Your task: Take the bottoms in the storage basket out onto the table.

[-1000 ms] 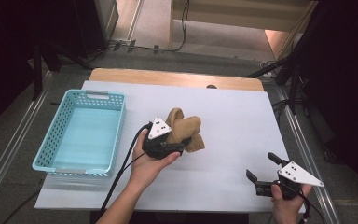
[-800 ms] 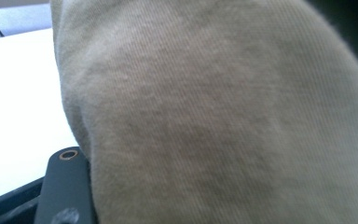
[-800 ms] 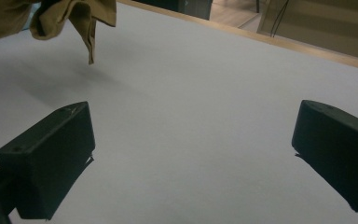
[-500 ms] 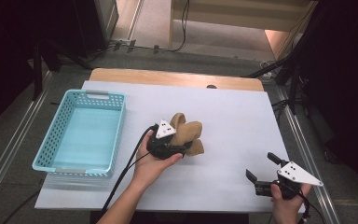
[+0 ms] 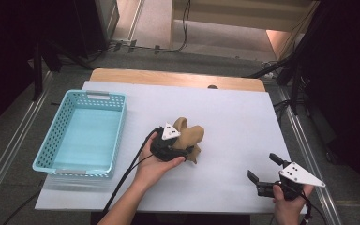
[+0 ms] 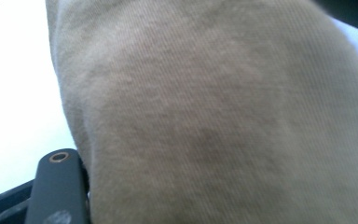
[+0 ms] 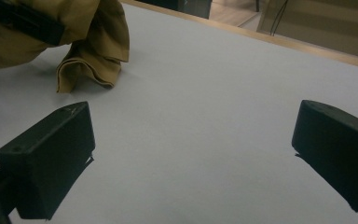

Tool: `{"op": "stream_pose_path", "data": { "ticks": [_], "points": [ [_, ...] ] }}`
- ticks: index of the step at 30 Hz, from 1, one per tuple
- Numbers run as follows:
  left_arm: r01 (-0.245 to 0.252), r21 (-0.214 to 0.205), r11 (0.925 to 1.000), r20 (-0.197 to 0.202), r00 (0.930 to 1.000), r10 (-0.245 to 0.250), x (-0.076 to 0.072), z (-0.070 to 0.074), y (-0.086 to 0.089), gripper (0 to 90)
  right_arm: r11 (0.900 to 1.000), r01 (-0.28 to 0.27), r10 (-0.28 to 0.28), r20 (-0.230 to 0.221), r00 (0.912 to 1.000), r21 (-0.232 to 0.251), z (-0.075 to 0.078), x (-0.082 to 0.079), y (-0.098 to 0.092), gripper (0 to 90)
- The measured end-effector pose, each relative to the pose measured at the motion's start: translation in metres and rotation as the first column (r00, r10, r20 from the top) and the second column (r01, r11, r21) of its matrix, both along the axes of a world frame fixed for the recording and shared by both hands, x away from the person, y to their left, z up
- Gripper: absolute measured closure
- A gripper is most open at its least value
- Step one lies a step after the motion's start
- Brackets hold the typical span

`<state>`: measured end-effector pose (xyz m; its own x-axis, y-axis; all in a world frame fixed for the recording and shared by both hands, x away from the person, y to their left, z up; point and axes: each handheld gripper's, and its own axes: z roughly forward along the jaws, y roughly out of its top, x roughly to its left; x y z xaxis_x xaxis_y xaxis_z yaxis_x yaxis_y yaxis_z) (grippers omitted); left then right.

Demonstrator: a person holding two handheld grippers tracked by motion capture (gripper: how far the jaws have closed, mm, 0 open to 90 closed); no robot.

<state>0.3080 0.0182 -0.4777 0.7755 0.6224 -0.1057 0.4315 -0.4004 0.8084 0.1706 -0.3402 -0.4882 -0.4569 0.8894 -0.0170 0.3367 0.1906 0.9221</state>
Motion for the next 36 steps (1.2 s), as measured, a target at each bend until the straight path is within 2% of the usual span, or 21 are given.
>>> {"op": "stream_pose_path", "data": {
  "ticks": [4, 9, 12, 14, 20, 29, 36],
  "points": [
    [0.004, -0.003, 1.0000, -0.001, 1.0000, -0.004, 0.000, 0.001, 0.000, 21.8, 1.0000, 0.000, 0.000, 0.003, 1.0000, 0.000, 0.000, 0.000, 0.000, 0.0],
    [0.001, 0.017, 0.9999, -0.001, 1.0000, -0.001, -0.001, 0.001, 0.001, 10.6, 1.0000, 0.002, -0.002, -0.004, 1.0000, -0.002, -0.001, 0.001, -0.001, 0.0],
    [0.001, 0.019, 0.9998, -0.006, 1.0000, -0.001, 0.000, 0.002, 0.001, 7.3, 1.0000, 0.005, -0.005, -0.005, 1.0000, -0.002, -0.002, 0.002, 0.000, 0.0],
    [-0.001, 0.026, 0.9997, -0.012, 0.9999, 0.001, 0.000, 0.002, 0.002, 0.1, 1.0000, 0.005, -0.005, -0.006, 1.0000, -0.002, -0.002, 0.002, 0.000, 0.0],
    [0.003, 0.003, 1.0000, -0.003, 1.0000, -0.003, -0.002, 0.010, 0.005, 0.0, 1.0000, 0.009, -0.009, -0.010, 0.9999, -0.002, -0.002, 0.002, 0.000, 0.0],
    [-0.002, -0.026, 0.9996, 0.050, 0.9988, 0.004, -0.006, 0.028, 0.011, 0.0, 1.0000, 0.008, -0.008, -0.008, 0.9999, -0.003, -0.002, 0.002, 0.000, 0.0],
    [-0.011, -0.051, 0.9986, 0.073, 0.9972, 0.014, -0.009, 0.035, 0.015, 0.0, 1.0000, 0.009, -0.009, -0.005, 0.9999, -0.002, -0.002, 0.002, 0.000, 0.0]
  ]
}}
